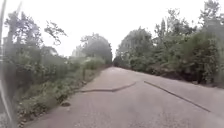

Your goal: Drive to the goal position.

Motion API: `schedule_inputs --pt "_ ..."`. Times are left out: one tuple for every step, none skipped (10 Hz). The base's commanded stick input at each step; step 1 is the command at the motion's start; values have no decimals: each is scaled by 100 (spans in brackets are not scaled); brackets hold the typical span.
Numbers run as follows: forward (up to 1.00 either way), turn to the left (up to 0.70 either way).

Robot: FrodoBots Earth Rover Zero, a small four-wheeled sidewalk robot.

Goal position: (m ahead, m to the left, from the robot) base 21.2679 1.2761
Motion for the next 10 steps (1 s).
schedule_inputs --pt "70 0" --pt "70 0" --pt "70 0" --pt "70 0" --pt "70 0" --pt "70 0" --pt "70 0" --pt "70 0" --pt "70 0" --pt "70 0"
